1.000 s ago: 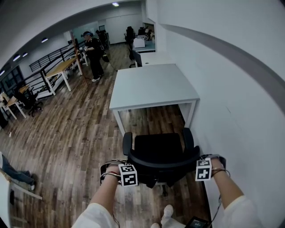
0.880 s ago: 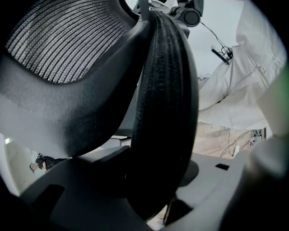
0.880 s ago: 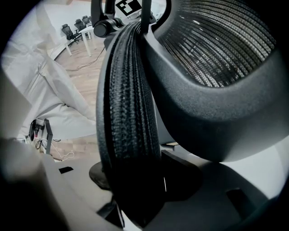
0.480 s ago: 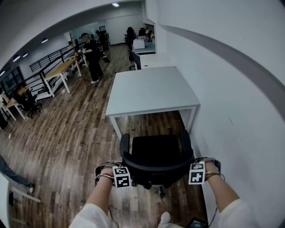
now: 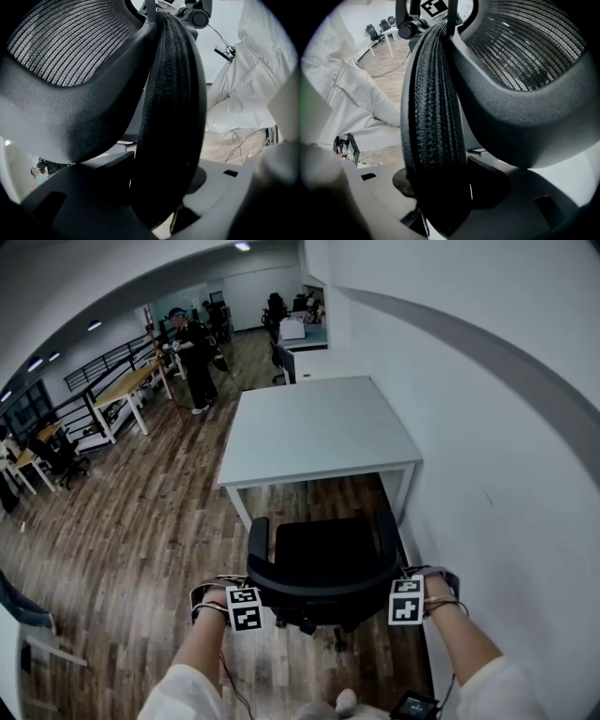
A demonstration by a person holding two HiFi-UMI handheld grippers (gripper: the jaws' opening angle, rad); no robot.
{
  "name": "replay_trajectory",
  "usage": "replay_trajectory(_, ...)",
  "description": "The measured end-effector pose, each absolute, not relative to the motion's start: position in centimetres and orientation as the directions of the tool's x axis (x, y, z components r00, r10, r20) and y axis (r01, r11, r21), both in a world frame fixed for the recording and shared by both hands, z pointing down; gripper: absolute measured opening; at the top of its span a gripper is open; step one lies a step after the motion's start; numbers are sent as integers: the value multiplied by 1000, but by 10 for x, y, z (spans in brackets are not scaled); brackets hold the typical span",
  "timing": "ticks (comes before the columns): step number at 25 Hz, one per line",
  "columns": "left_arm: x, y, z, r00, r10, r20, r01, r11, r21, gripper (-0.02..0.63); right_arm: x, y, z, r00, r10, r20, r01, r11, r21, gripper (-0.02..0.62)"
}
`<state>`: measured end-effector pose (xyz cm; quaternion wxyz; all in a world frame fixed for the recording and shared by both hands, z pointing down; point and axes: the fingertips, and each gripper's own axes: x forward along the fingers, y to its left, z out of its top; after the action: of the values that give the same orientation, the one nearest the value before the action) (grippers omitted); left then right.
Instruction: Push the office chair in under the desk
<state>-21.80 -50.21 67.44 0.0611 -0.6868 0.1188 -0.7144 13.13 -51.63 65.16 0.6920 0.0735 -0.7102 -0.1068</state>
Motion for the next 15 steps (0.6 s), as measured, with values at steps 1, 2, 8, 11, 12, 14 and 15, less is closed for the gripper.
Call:
replay_trajectory(1,-217,-506,674,-50,-251,967,-76,-964,-254,202,132,-520,652,-32,-252,967,44,967,253,238)
replay_trajectory(2,-217,-510,675,-51,-250,967,-76,-964,-253,202,133,-524,652,-32,-251,968,44,967,252,238)
replay_trajectory(8,-217,-537,673,-47,-252,966,-76,-964,-255,202,131,-553,649,-38,-261,964,45,964,263,238)
replay_trajectory(11,-217,-552,673,-48,-245,968,-74,-966,-248,202,130,-567,649,-38,-256,966,41,965,258,238)
replay_trajectory(12,-218,-558,673,-48,-245,968,-74,-966,-248,202,131,-572,649,-36,-256,966,40,965,258,238)
replay_trajectory(14,-217,-569,676,-47,-250,967,-76,-964,-254,202,131,-584,651,-33,-261,965,41,964,262,238)
replay_trajectory(15,-217,-575,677,-48,-253,966,-77,-964,-256,202,131,-590,652,-33,-262,964,42,964,263,238)
